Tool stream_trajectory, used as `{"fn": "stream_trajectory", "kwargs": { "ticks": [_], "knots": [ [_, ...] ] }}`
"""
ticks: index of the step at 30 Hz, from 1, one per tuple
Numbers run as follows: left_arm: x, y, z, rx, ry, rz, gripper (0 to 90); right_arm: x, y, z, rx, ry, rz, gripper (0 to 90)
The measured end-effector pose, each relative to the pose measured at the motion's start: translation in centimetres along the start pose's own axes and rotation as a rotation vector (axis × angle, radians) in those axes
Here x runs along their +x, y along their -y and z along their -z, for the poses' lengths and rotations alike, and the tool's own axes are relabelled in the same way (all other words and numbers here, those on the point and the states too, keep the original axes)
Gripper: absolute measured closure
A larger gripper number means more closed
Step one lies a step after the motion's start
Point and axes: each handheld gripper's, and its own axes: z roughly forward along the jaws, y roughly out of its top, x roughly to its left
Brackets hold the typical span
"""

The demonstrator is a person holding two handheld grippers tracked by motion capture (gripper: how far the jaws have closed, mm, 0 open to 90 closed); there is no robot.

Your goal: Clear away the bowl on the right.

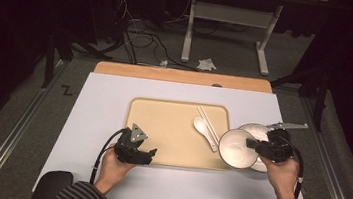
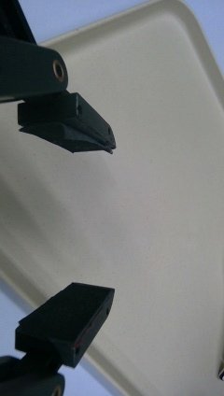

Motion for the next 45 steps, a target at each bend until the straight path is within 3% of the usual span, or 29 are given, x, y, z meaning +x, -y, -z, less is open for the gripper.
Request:
{"fn": "stream_trajectory", "kwargs": {
  "ticks": [6,13,17,22,31,45],
  "knots": [
    [0.2,-0.3,0.3,-0.003,-0.001,-0.004,24.3,1.7,-0.3,-0.2,-0.003,-0.062,0.024,84.3],
    [0.3,-0.3,0.2,-0.006,-0.01,0.005,24.5,4.3,-1.3,-0.8,0.016,-0.11,0.106,84.3],
    [0.3,-0.3,0.2,-0.009,-0.014,0.0,24.6,5.4,-1.8,-1.3,0.02,-0.152,0.125,84.3],
    [0.4,-0.3,0.3,-0.008,-0.021,0.004,24.6,7.3,-2.8,-2.2,0.036,-0.169,0.175,84.2],
    [0.4,-0.2,0.4,0.0,-0.017,0.008,24.7,10.1,-4.3,-3.7,0.062,-0.218,0.206,84.2],
    [0.8,0.0,1.0,0.003,-0.026,0.024,24.9,14.0,-6.6,-7.3,0.121,-0.254,0.271,84.2]
  ]
}}
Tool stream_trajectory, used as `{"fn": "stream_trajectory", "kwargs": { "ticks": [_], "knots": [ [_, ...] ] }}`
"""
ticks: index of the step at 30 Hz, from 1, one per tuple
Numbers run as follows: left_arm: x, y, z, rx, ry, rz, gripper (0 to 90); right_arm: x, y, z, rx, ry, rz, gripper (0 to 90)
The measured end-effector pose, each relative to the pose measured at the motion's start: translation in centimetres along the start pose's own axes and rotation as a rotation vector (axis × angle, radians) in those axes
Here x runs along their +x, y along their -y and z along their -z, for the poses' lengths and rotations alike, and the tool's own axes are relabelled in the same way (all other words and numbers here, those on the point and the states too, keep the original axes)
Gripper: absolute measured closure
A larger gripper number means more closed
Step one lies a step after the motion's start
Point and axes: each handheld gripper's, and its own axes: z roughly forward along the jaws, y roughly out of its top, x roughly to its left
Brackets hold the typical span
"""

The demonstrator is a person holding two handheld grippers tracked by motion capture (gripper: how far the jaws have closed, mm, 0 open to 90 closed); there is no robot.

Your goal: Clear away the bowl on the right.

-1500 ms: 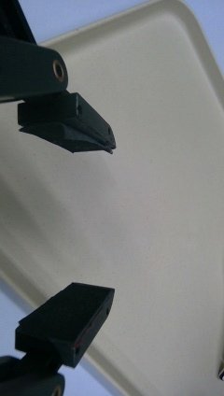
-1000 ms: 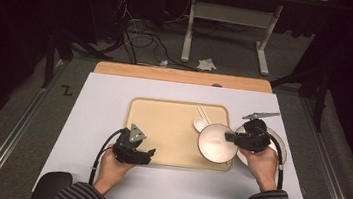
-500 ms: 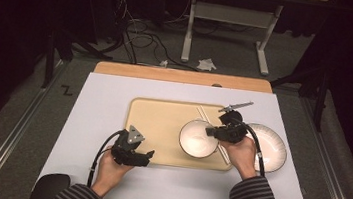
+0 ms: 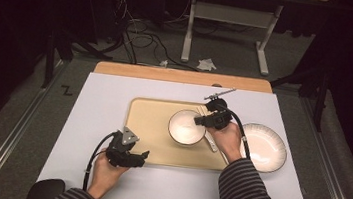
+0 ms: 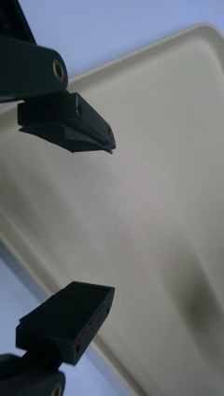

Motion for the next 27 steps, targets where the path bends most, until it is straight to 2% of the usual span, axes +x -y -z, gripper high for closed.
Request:
{"fn": "stream_trajectory", "kwargs": {
  "ticks": [3,13,22,26,27],
  "knots": [
    [0.2,0.0,0.1,-0.001,-0.009,0.002,24.9,0.1,-0.9,-0.9,0.005,-0.025,0.001,84.2],
    [0.8,0.1,0.9,-0.009,-0.037,0.021,25.0,-0.1,-3.6,-3.4,0.029,-0.013,0.012,84.2],
    [1.3,0.3,1.7,-0.015,-0.066,0.033,25.1,-1.3,-5.6,-4.8,0.027,-0.007,-0.014,84.2],
    [1.4,0.4,1.9,-0.016,-0.076,0.045,25.2,-1.8,-6.4,-5.6,0.031,0.008,-0.022,84.2],
    [1.4,0.4,2.0,-0.017,-0.072,0.06,25.2,-2.0,-6.6,-5.9,0.029,0.004,-0.034,84.2]
  ]
}}
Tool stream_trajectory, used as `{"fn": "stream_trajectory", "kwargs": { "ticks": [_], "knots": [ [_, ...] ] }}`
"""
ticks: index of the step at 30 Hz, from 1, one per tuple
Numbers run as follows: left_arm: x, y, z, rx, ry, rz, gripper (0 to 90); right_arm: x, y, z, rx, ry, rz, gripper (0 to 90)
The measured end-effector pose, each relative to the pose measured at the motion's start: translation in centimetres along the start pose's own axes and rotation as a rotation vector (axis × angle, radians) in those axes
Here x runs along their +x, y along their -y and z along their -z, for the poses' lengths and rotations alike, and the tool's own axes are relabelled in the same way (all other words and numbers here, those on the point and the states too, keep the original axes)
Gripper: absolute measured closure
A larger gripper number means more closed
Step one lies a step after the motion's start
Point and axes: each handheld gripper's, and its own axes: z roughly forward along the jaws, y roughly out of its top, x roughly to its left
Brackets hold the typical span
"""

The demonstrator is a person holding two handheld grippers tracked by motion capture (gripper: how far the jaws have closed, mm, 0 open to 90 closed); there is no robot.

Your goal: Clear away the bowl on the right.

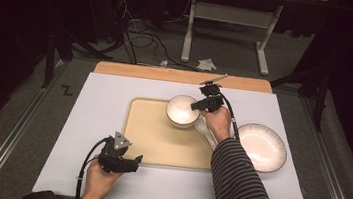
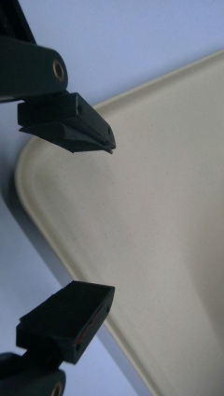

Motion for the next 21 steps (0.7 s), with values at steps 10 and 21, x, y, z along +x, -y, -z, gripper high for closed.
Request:
{"fn": "stream_trajectory", "kwargs": {
  "ticks": [10,21],
  "knots": [
    [0.1,0.4,0.6,0.001,-0.013,0.009,25.2,-1.3,-1.5,-2.3,0.015,0.004,-0.059,84.3],
    [0.4,0.5,1.0,0.004,-0.025,0.003,25.2,-2.8,-2.3,-4.4,0.03,0.015,-0.119,84.7]
  ]
}}
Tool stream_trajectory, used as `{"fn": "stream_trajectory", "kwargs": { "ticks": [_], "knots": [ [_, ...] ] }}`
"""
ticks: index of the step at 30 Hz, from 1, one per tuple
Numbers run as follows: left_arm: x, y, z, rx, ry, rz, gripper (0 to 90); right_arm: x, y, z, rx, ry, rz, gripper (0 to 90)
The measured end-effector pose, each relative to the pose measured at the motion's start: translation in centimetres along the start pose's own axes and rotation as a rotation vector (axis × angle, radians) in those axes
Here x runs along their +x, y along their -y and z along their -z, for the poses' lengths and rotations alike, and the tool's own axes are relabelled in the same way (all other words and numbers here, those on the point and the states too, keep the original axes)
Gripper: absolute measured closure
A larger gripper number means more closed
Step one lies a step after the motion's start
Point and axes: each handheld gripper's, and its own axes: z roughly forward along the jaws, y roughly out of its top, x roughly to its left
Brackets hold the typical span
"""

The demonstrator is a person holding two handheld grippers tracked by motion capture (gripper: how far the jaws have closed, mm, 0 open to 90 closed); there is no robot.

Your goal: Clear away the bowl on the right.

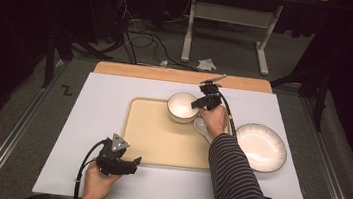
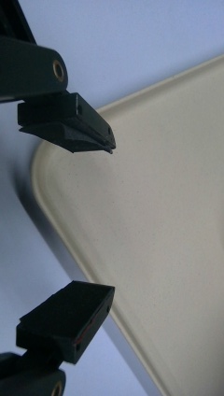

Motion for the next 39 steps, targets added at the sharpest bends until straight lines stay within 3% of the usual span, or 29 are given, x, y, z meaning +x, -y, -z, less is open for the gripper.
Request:
{"fn": "stream_trajectory", "kwargs": {
  "ticks": [4,6,10,13,24,26,29,32,35,39],
  "knots": [
    [-0.1,0.0,0.2,-0.002,0.009,0.017,25.2,-0.5,0.0,-0.8,0.016,0.01,-0.015,83.5],
    [-0.1,0.0,0.3,0.002,0.012,0.018,25.2,-0.7,0.0,-1.0,0.004,-0.007,-0.036,74.0],
    [-0.1,0.1,0.2,0.001,0.006,0.021,25.1,-1.1,0.0,-1.4,-0.001,0.006,-0.05,55.2],
    [0.0,0.1,0.3,0.004,0.004,0.017,25.0,-1.2,-0.2,-1.5,-0.002,0.017,-0.048,50.8],
    [0.1,0.0,0.2,-0.001,0.0,0.012,24.8,-1.2,-0.2,-1.1,-0.023,0.034,-0.064,49.4],
    [0.1,0.0,0.3,0.003,-0.002,0.005,24.8,-1.0,-0.1,-0.6,-0.032,0.049,-0.046,49.4],
    [0.0,0.0,0.3,0.001,0.002,0.01,24.8,-0.9,0.2,0.6,-0.087,0.054,-0.043,49.5],
    [-0.1,0.0,0.3,-0.003,0.005,0.017,24.7,-0.8,0.4,1.6,-0.093,0.059,-0.026,50.7],
    [-0.1,0.1,0.2,0.004,0.004,0.019,24.7,-0.9,0.7,2.6,-0.103,0.07,-0.008,58.0],
    [-0.1,0.1,0.0,0.007,0.008,0.024,24.7,-0.9,1.0,4.0,-0.114,0.071,0.007,58.8]
  ]
}}
